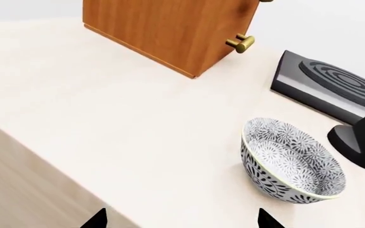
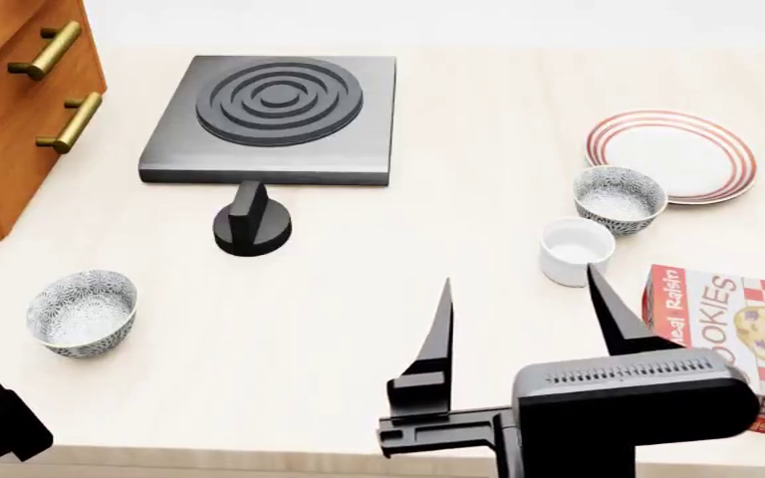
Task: Pick the akita bowl between the plate and the ramekin and place it on the plate.
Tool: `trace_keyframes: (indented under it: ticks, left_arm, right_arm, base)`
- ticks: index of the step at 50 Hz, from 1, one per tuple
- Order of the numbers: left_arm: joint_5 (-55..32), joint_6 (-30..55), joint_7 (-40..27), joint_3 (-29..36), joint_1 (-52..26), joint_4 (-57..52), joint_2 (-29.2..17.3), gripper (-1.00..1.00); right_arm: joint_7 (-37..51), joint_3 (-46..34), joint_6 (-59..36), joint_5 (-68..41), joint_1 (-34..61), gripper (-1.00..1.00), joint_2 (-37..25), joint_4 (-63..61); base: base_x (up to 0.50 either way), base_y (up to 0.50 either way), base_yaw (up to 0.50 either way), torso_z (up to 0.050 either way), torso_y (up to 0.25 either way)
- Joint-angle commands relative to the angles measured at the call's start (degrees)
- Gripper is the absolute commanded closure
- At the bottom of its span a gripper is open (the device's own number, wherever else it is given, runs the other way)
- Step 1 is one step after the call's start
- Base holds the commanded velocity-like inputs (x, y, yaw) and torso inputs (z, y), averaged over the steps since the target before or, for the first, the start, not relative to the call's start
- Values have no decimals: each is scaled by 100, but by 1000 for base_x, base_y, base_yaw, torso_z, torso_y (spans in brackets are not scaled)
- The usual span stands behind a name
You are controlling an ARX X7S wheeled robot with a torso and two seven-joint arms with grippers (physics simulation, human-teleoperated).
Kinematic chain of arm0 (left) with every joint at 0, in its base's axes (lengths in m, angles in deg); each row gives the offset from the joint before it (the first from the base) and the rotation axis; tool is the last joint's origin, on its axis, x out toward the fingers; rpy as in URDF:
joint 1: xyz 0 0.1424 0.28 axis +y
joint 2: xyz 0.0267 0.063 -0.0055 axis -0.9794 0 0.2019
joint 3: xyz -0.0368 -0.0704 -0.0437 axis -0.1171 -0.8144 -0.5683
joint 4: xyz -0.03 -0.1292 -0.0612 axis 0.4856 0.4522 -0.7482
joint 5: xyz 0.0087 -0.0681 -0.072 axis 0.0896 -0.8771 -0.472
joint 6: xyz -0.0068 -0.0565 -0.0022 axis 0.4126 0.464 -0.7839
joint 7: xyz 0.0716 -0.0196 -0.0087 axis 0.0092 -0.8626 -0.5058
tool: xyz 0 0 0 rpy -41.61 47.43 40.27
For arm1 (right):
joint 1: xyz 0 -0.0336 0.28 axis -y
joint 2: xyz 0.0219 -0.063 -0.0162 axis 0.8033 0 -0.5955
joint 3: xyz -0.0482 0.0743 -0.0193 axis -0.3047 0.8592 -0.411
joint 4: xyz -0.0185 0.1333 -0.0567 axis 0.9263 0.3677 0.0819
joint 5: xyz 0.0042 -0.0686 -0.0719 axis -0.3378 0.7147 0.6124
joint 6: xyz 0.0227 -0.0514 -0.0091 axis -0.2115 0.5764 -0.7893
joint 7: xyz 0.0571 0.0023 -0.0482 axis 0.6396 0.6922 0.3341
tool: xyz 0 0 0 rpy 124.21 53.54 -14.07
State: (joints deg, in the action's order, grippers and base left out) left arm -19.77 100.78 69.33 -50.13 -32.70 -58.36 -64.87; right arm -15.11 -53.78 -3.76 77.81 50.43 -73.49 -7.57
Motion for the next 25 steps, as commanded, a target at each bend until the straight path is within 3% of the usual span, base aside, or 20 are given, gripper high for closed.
trace_keyframes:
  ticks: [1,25]
  left_arm:
    - [-46,33,-42,33,11,-25,-24,-100]
    - [-86,-16,-79,99,13,-10,-59,-100]
  right_arm:
    - [26,65,29,-118,-3,-100,13,-14]
    - [109,60,32,-178,-4,-100,-54,-16]
  base:
    - [0,-98,0,0,0]
    - [0,-150,0,0,0]
